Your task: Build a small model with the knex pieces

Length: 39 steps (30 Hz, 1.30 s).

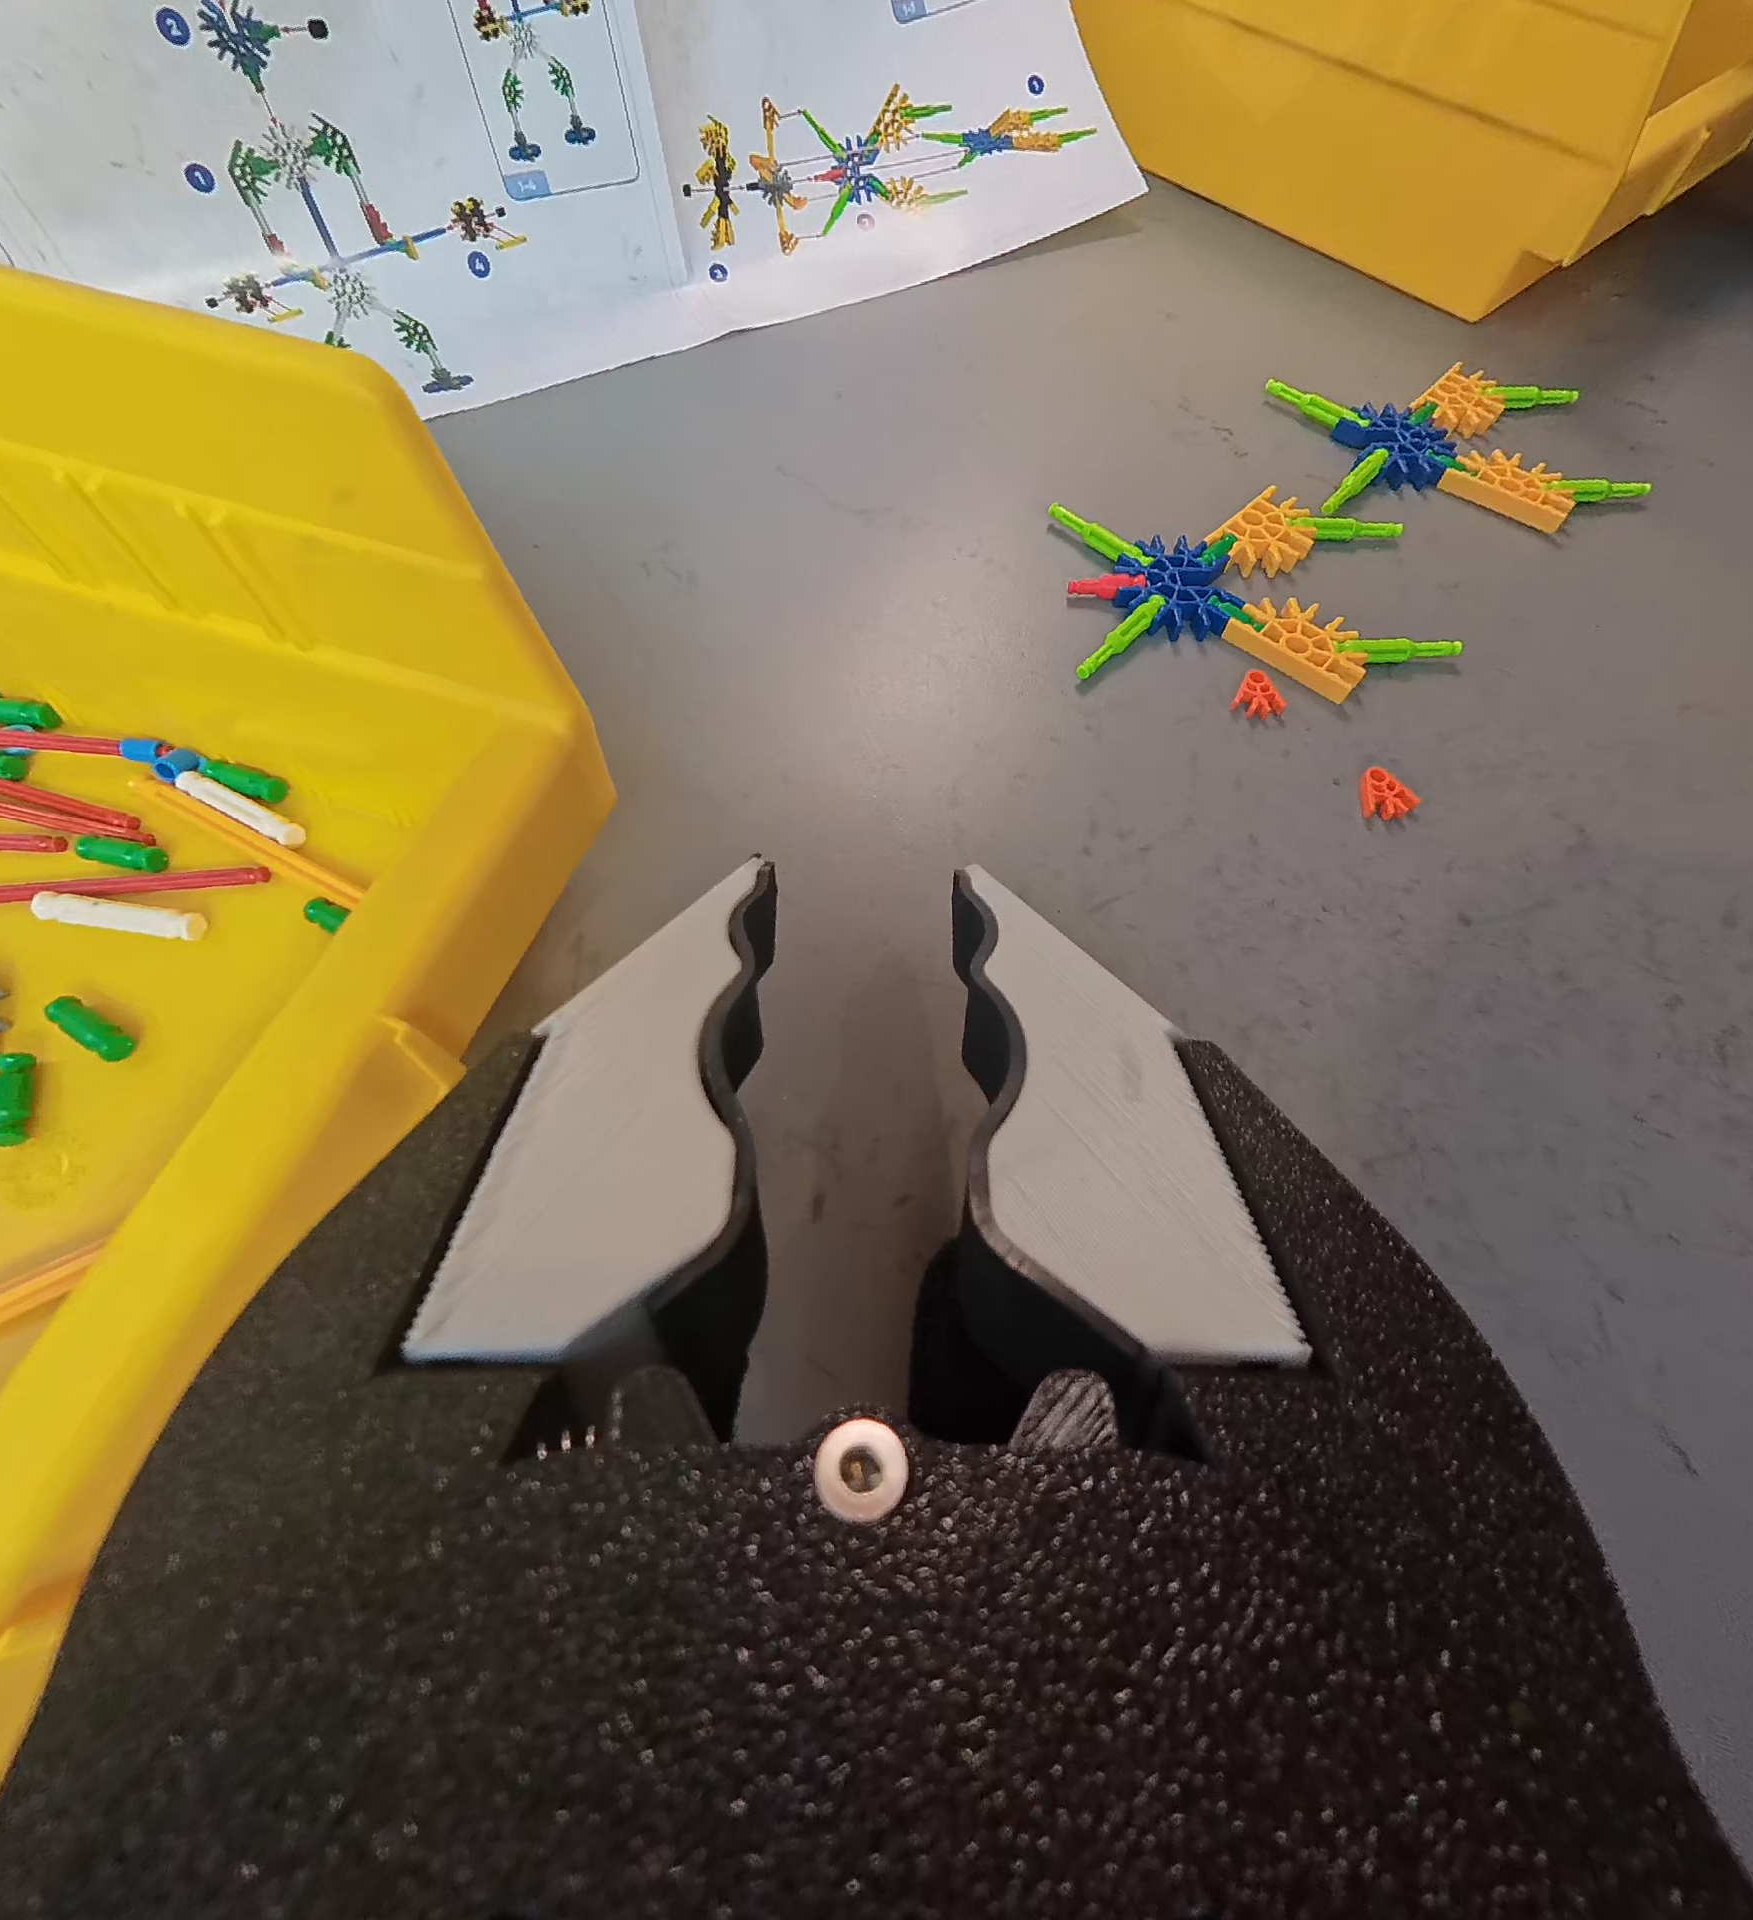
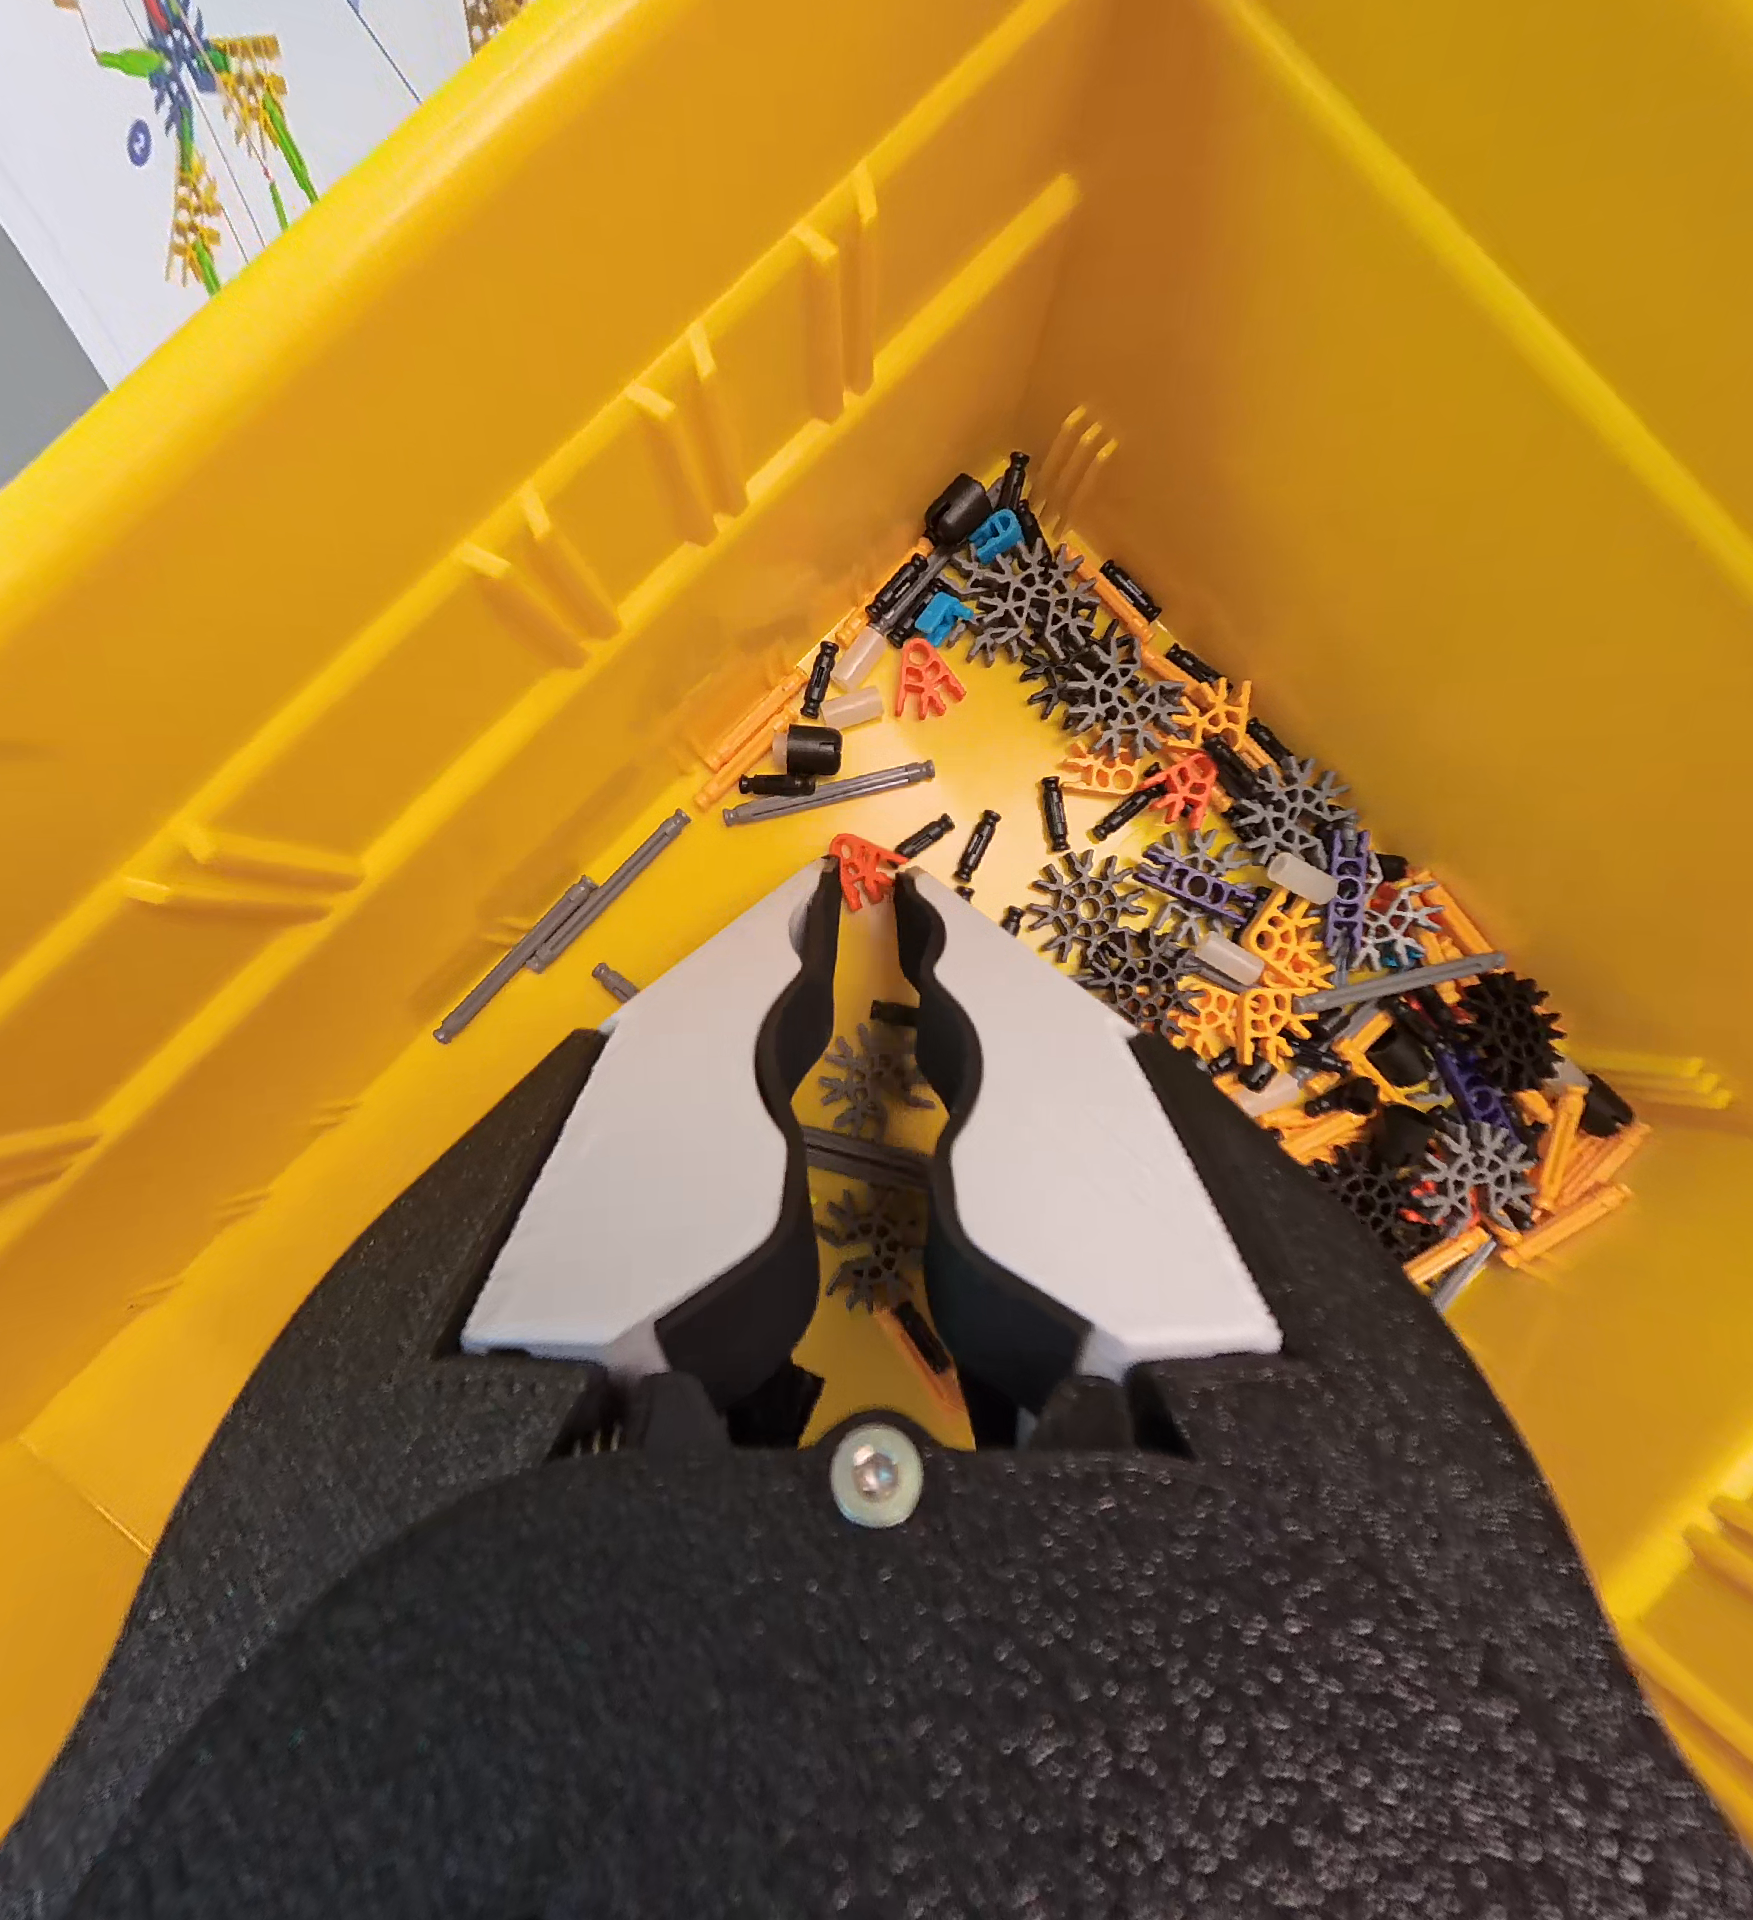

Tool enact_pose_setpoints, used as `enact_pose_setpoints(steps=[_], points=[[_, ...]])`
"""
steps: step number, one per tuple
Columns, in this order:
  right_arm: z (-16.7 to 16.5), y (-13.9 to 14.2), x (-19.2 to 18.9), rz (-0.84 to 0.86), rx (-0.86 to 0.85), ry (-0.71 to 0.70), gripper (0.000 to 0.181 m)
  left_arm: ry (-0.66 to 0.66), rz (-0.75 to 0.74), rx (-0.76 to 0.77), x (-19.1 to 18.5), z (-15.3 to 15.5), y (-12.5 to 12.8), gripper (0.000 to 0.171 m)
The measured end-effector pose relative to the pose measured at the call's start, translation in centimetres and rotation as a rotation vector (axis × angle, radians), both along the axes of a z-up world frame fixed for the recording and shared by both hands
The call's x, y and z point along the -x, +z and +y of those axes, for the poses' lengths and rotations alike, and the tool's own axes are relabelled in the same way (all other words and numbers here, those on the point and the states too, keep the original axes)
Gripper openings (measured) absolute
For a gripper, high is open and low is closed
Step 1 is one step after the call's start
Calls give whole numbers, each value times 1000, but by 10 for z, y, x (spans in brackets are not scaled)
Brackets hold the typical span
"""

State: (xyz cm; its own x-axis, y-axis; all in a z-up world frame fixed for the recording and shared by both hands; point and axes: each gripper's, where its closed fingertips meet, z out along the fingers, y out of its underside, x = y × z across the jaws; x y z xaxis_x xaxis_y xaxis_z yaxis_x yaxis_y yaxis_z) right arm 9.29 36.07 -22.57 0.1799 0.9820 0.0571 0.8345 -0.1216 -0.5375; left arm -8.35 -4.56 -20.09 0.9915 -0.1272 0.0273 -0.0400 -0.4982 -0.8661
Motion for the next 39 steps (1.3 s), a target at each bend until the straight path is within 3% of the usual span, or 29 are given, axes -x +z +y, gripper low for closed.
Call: enact_pose_setpoints(steps=[4, 7, 10, 12, 14, 16, 21, 24, 27, 30, 33, 36, 39], points=[[-9, 21, -6, 67, -67, 38, 7, -5, -7, -19, -1, -1, 3, 34], [-40, 68, -5, 210, -129, 104, 8, -8, -20, -25, -1, -2, 5, 34], [-117, 122, 0, 364, -144, 257, 8, -15, -19, -23, -2, -2, 4, 34], [-183, 136, 2, 397, -130, 384, 7, -23, -11, -28, -4, -2, 5, 34], [-247, 123, 5, 386, -67, 492, 7, -31, -5, -35, -6, -3, 7, 34], [-295, 89, 7, 320, -29, 565, 7, -41, -13, -45, -10, -6, 10, 34], [-355, 13, 14, 213, 46, 621, 8, -43, 40, -88, -9, -14, 27, 34], [-365, -6, 18, 164, -21, 637, 8, -19, 68, -115, -2, -20, 37, 34], [-357, 8, 20, 194, -70, 595, 17, 50, 109, -162, 19, -27, 56, 37], [-344, 56, 13, 354, -80, 521, 23, 139, 1, -301, 47, -44, 100, 38], [-308, 117, -9, 565, -156, 363, 25, 217, -131, -409, 75, -67, 130, 40], [-266, 170, -48, 785, -201, 140, 25, 272, -95, -388, 97, -84, 126, 47], [-230, 188, -87, 852, -251, -42, 25, 280, 2, -302, 107, -89, 110, 53]])
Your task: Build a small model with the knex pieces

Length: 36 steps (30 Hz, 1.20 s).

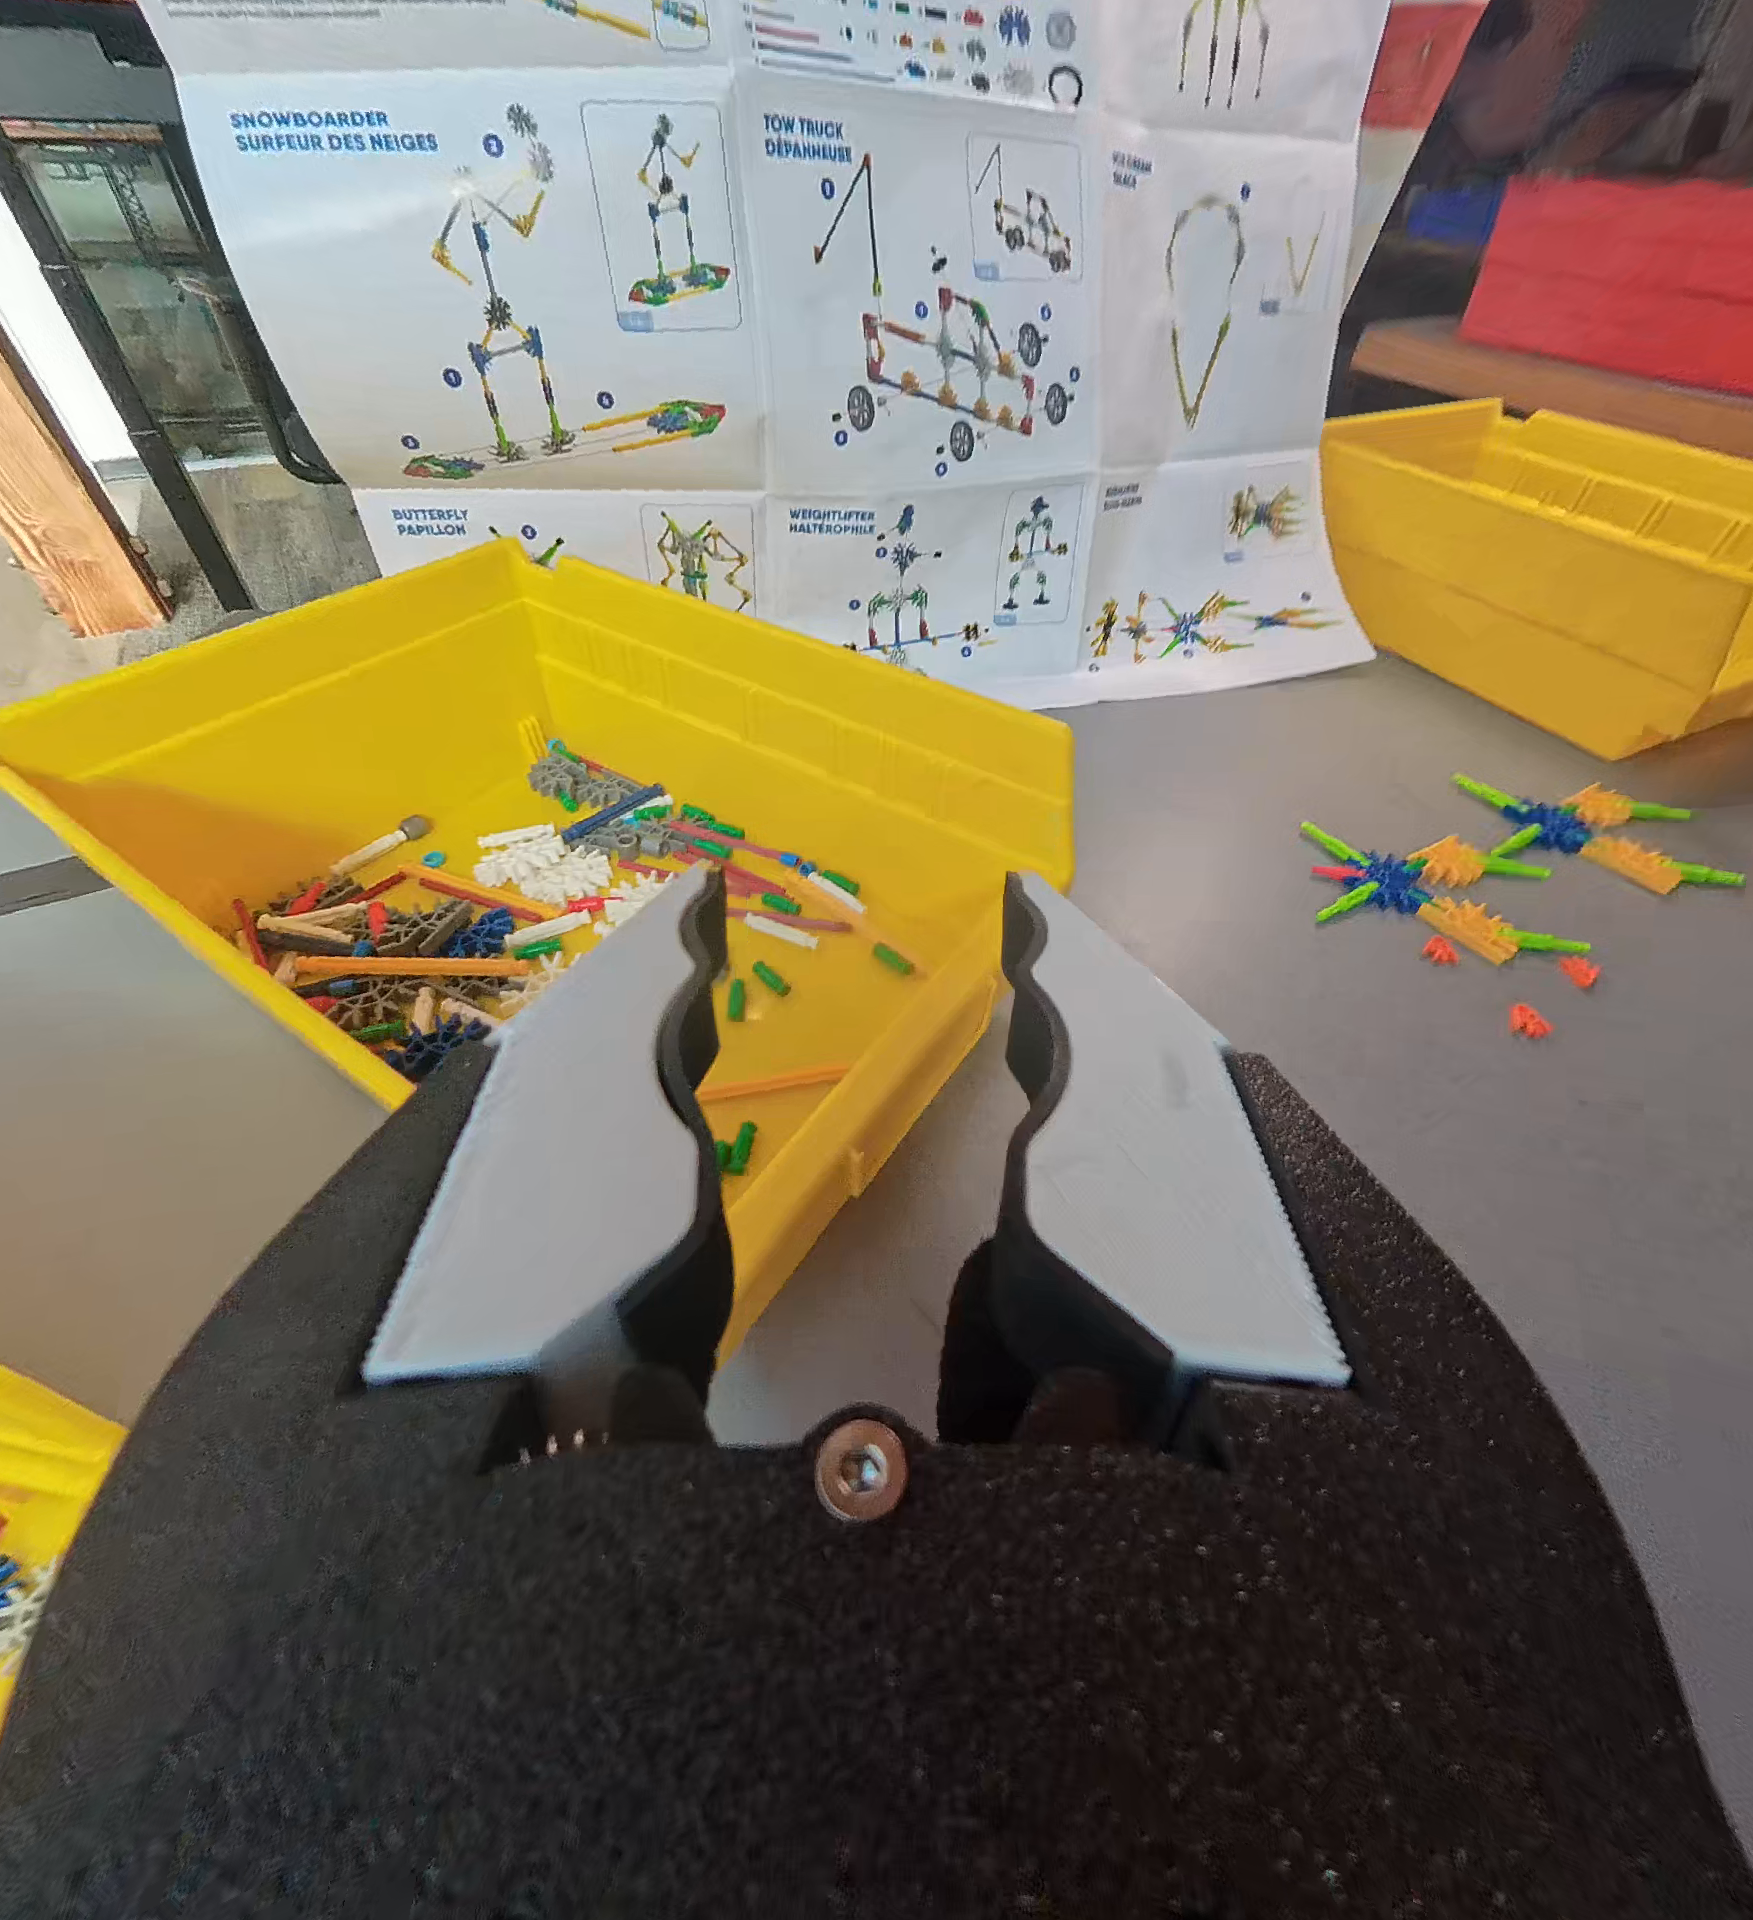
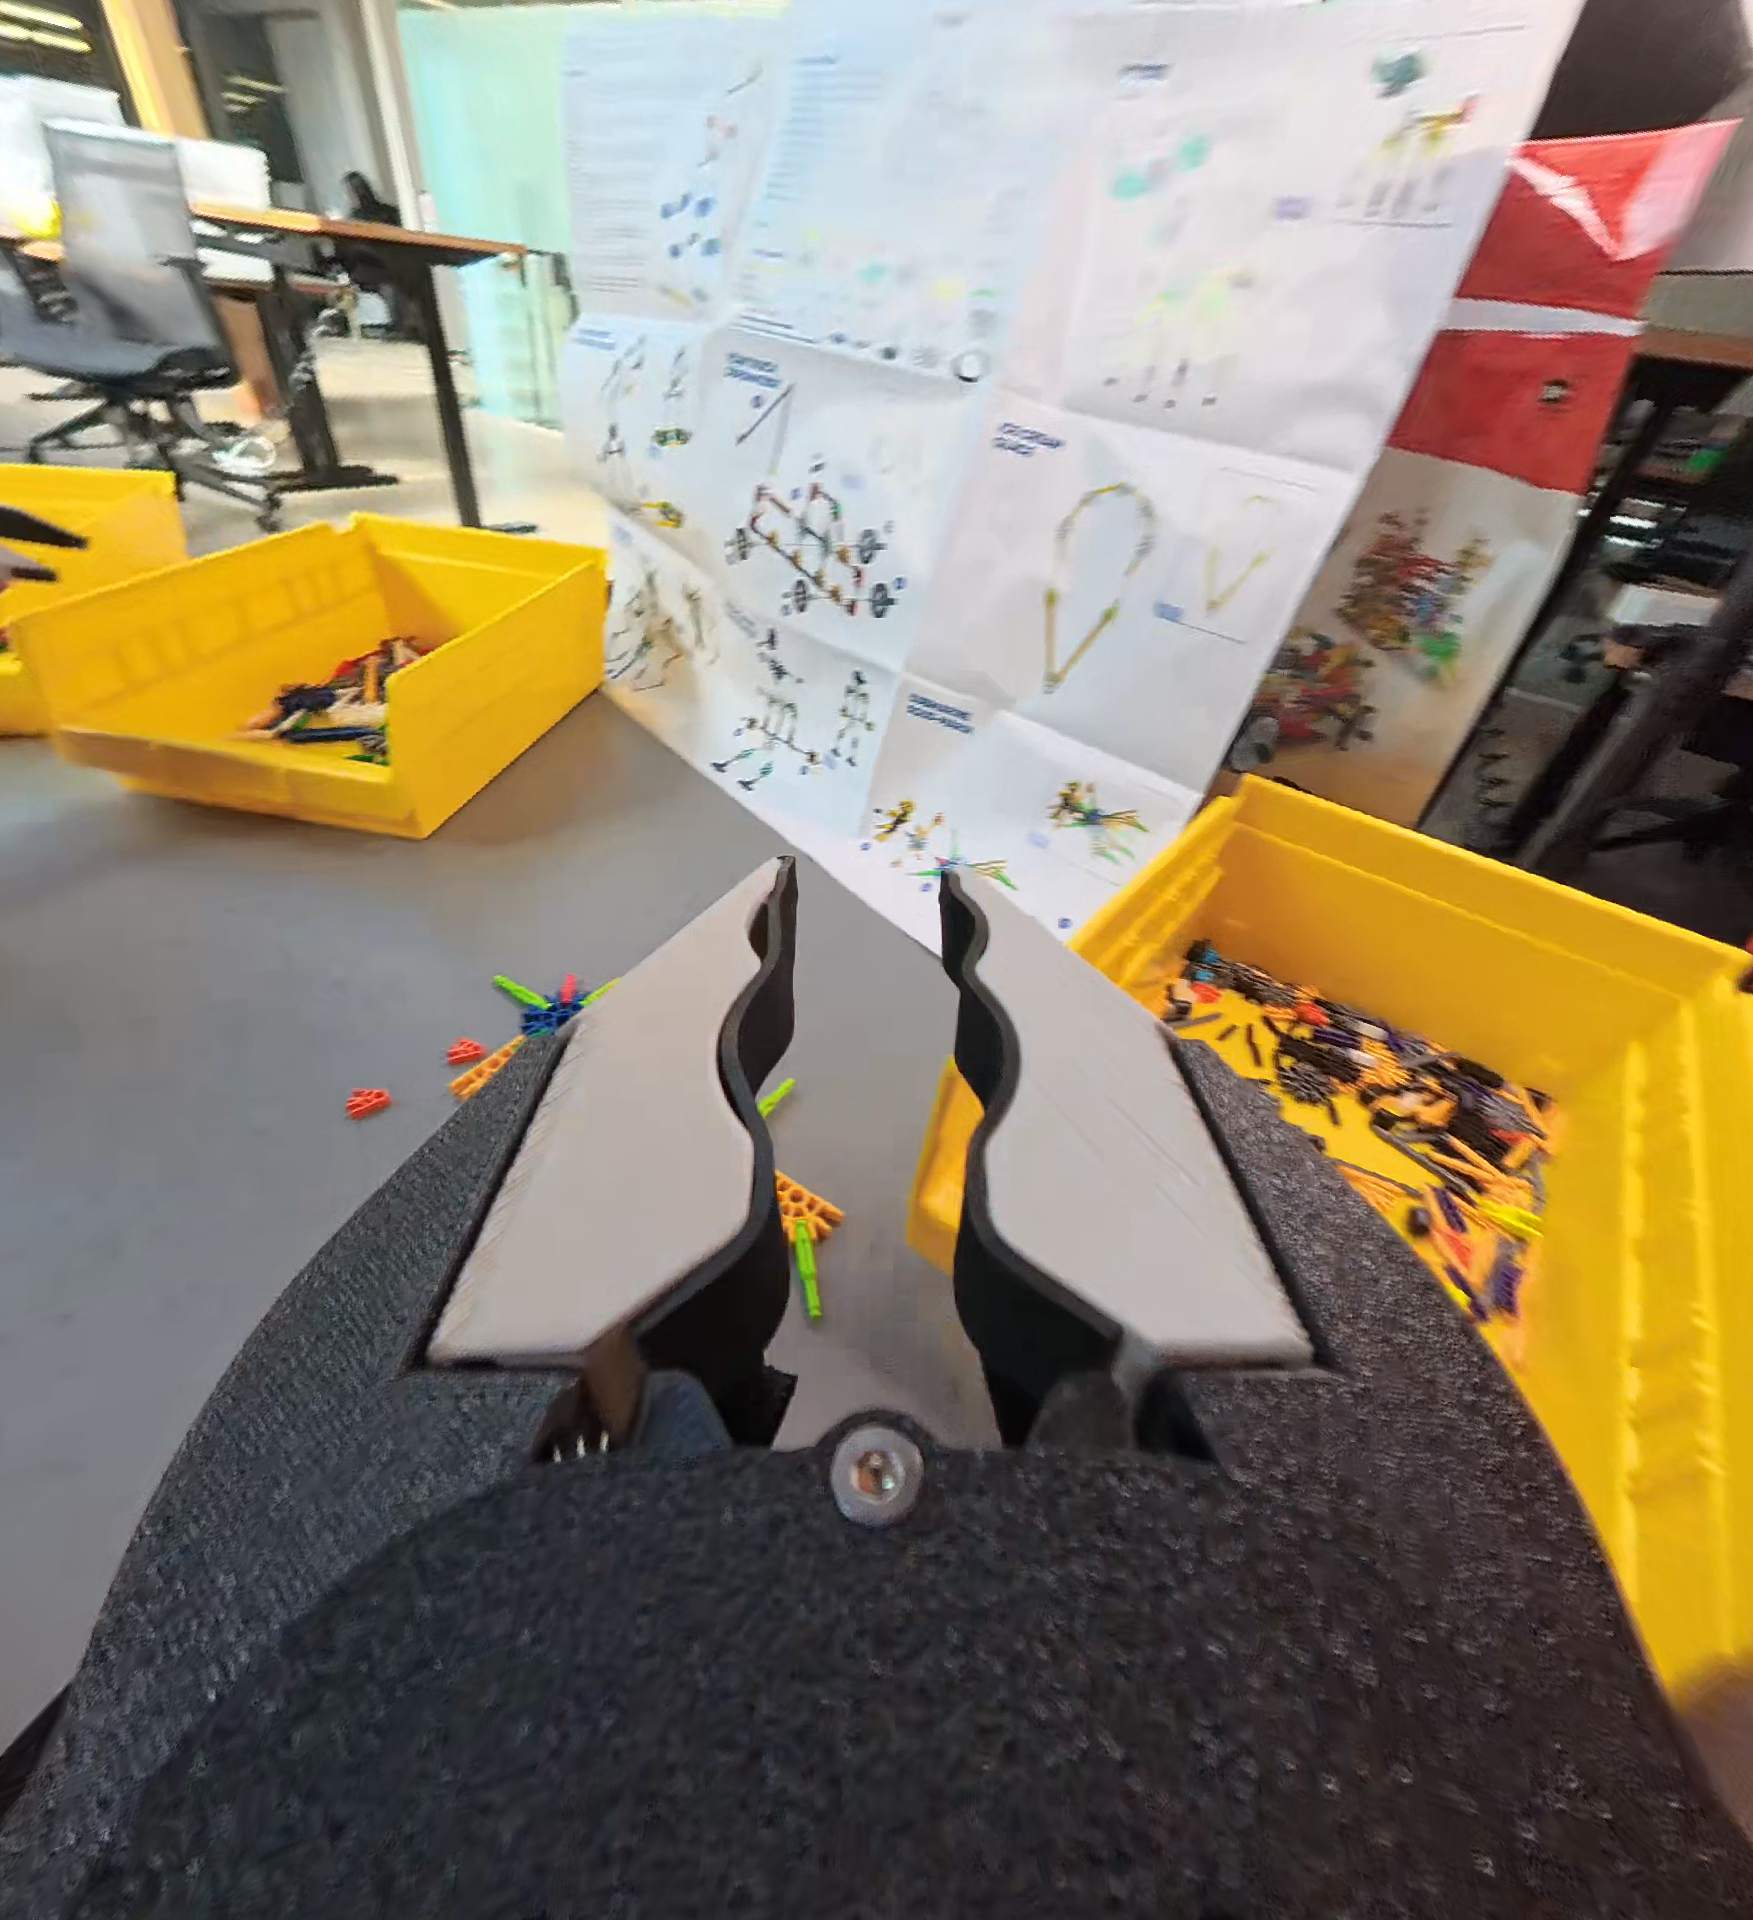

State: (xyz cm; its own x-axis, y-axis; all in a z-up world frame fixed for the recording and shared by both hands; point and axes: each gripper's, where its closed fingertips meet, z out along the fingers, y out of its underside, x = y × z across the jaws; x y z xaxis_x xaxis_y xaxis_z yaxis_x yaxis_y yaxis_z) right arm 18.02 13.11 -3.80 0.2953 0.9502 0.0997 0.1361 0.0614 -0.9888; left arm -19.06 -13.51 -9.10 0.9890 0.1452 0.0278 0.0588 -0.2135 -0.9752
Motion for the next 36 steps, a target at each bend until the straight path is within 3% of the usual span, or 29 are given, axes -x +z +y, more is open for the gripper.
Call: enact_pose_setpoints(steps=[4, 9, 11, 14, 15, 20, 25, 31, 36], points=[[21, -4, -28, 29, 19, -112, 24, -24, 177, 279, 8, 13, -44, 55], [19, -17, -27, 48, 64, -100, 23, -97, 413, 528, 3, 36, -75, 48], [19, -25, -26, 23, 46, -106, 23, -139, 428, 596, -7, 43, -84, 47], [19, -35, -25, 6, 55, -99, 22, -140, 445, 711, -7, 46, -105, 33], [19, -37, -25, 6, 63, -94, 22, -154, 419, 693, -11, 49, -104, 23], [26, -40, -33, 6, 76, -106, 22, -144, 344, 713, -3, 40, -103, 22], [32, -42, -44, 28, 105, -122, 22, -133, 224, 617, 8, 23, -88, 21], [45, -50, -44, 27, 133, -142, 22, -125, 266, 664, 7, 18, -102, 23], [68, -45, -27, -44, 115, -166, 22, -113, 254, 594, 0, 24, -93, 25]])
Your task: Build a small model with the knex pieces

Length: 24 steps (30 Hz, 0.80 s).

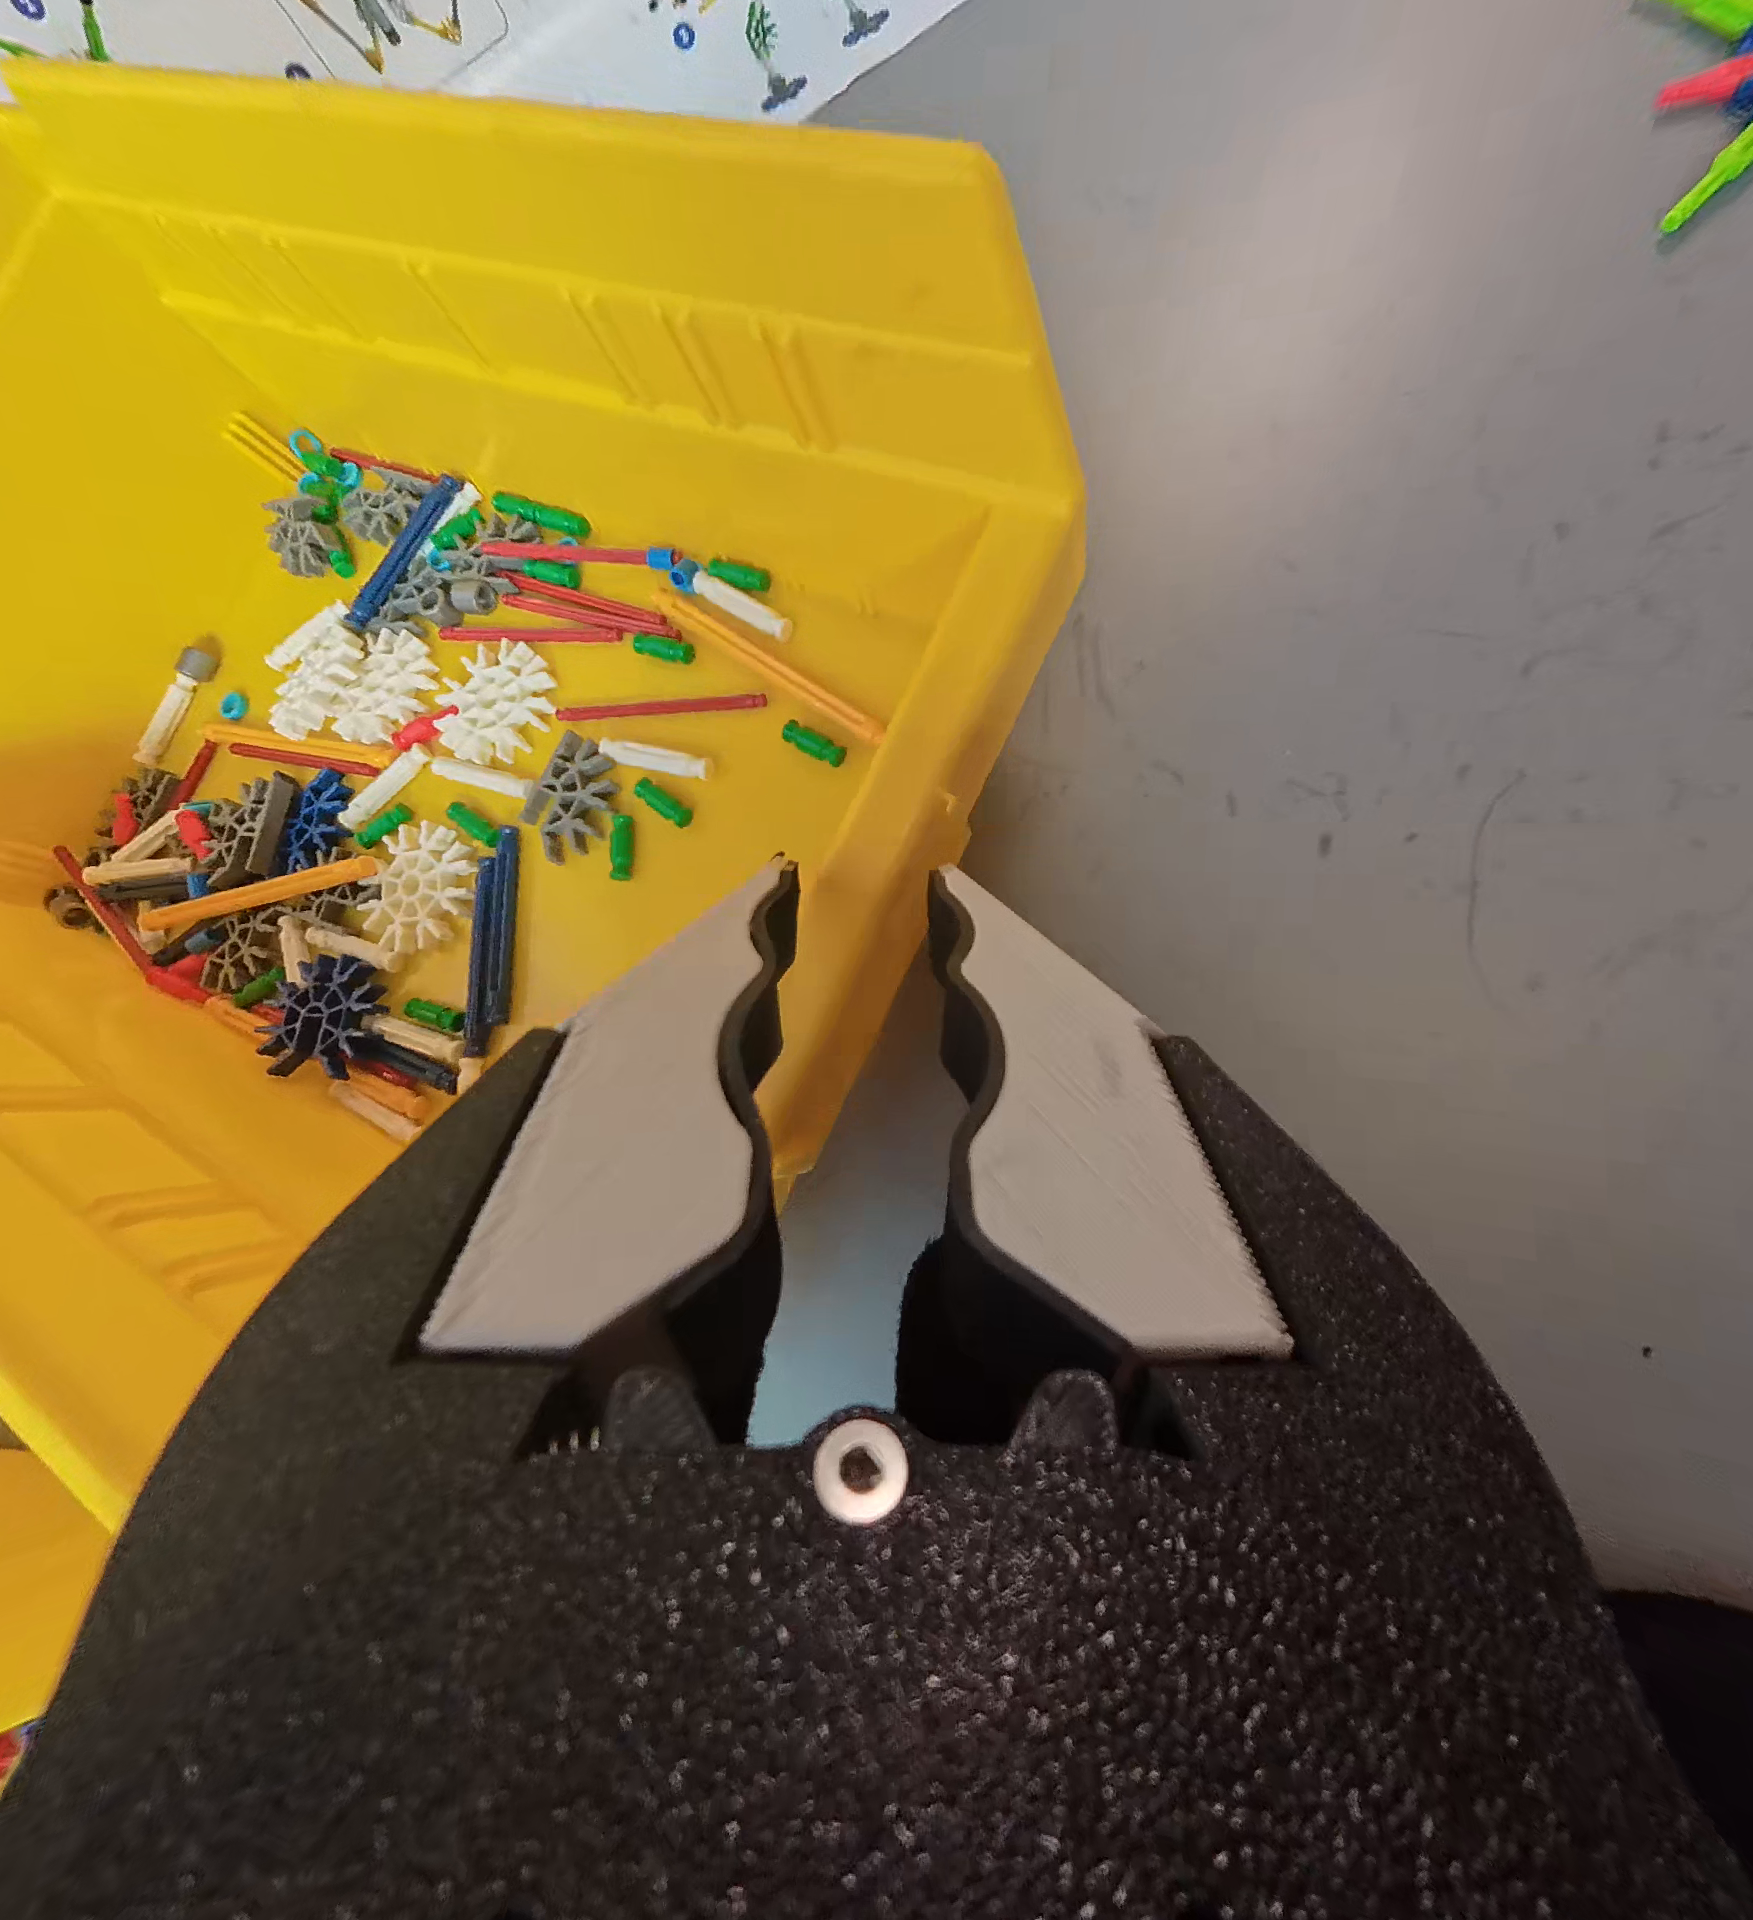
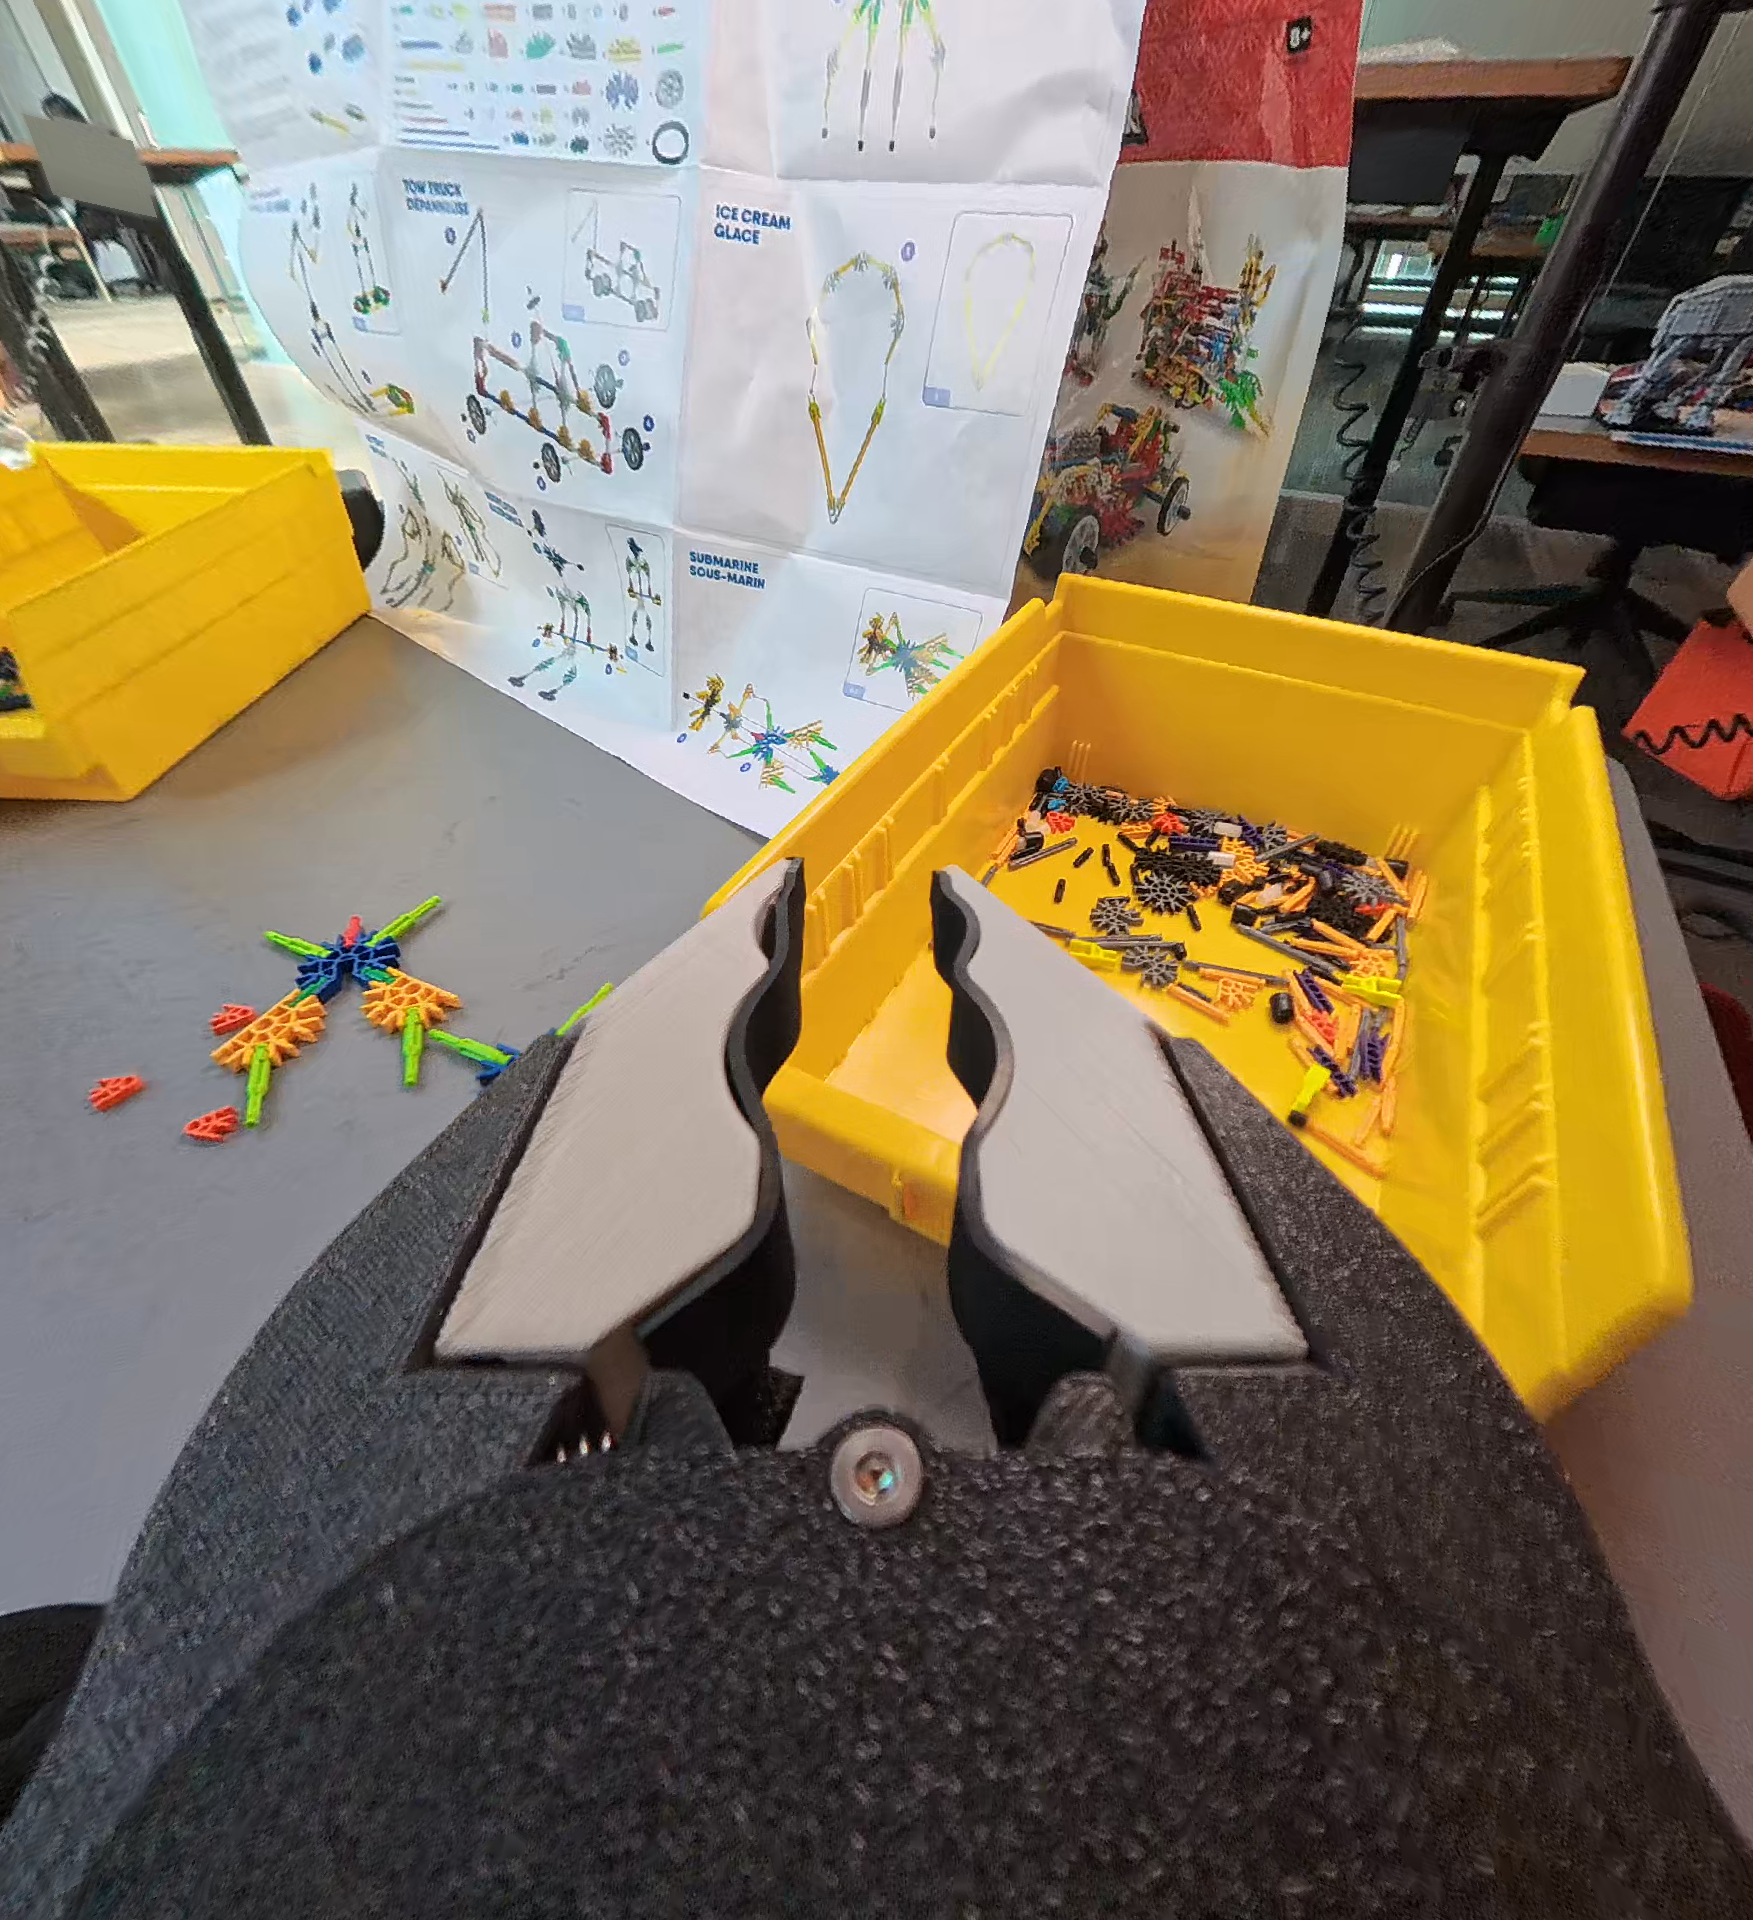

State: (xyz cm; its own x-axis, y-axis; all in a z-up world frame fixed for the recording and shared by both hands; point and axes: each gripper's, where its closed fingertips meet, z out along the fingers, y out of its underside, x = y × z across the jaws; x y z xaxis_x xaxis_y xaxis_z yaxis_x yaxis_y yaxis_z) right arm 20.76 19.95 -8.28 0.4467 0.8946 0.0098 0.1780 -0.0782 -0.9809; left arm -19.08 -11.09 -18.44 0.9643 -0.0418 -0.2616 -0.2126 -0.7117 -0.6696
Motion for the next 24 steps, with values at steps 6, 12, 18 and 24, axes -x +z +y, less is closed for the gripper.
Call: enact_pose_setpoints(steps=[6, 12, 18, 24], points=[[68, -14, 46, -269, -41, 31, 20, -26, -121, -314, -40, 17, 46, 35], [150, -78, 119, -523, 105, 82, 15, -21, -224, -467, -74, 26, 49, 35], [179, -137, 154, -614, 381, 85, 17, 7, -236, -450, -67, 26, 36, 33], [183, -141, 154, -657, 369, 66, 12, 21, -271, -431, -61, 29, 23, 31]])
